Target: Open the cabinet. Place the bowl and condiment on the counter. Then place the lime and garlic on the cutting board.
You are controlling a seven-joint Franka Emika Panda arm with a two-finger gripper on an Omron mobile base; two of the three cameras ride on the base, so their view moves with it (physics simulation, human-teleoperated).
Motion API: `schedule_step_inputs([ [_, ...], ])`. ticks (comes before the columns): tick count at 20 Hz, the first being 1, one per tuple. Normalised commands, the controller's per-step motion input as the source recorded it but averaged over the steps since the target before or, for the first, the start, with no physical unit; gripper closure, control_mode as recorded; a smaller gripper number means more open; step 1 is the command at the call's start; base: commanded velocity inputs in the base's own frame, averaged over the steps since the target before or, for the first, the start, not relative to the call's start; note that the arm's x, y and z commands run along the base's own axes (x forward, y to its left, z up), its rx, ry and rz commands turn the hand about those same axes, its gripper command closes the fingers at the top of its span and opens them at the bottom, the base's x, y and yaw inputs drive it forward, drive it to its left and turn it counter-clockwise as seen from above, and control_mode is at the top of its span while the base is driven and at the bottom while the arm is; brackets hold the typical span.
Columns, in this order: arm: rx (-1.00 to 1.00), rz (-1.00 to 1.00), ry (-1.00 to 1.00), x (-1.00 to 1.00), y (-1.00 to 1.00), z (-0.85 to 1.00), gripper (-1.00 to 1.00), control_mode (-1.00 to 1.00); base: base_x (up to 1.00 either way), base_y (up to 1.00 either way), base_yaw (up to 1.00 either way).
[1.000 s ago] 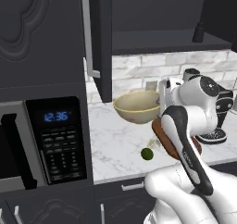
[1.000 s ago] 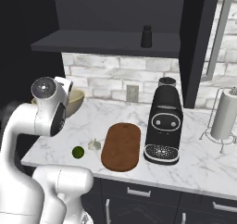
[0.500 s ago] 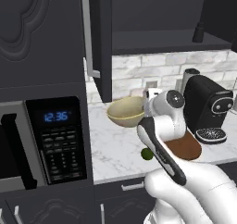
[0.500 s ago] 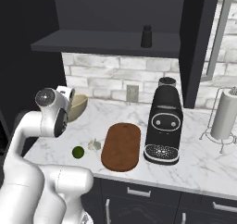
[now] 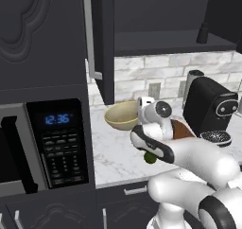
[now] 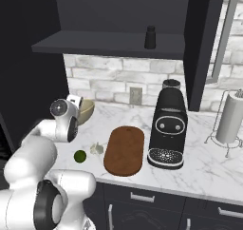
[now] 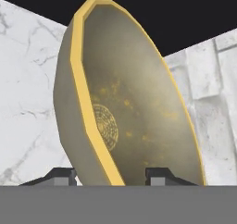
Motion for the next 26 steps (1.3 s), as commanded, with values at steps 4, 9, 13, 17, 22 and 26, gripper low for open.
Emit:
schedule_step_inputs([
  [4,0.0,0.0,0.02,0.57,0.15,-0.21,1.0,-1.0,0.0,0.0,0.0],
  [9,0.0,0.0,0.07,0.42,0.07,-0.21,1.0,-1.0,0.0,0.0,0.0],
  [13,0.0,0.0,0.08,0.25,0.0,-0.24,1.0,-1.0,0.0,0.0,0.0],
  [17,0.0,0.0,0.02,0.27,0.0,-0.01,1.0,-1.0,0.0,0.0,0.0],
  [22,0.0,0.0,0.01,0.46,0.01,-0.17,1.0,-1.0,0.0,0.0,0.0],
  [26,0.0,0.0,0.04,0.36,0.02,-0.38,1.0,-1.0,0.0,0.0,0.0],
])
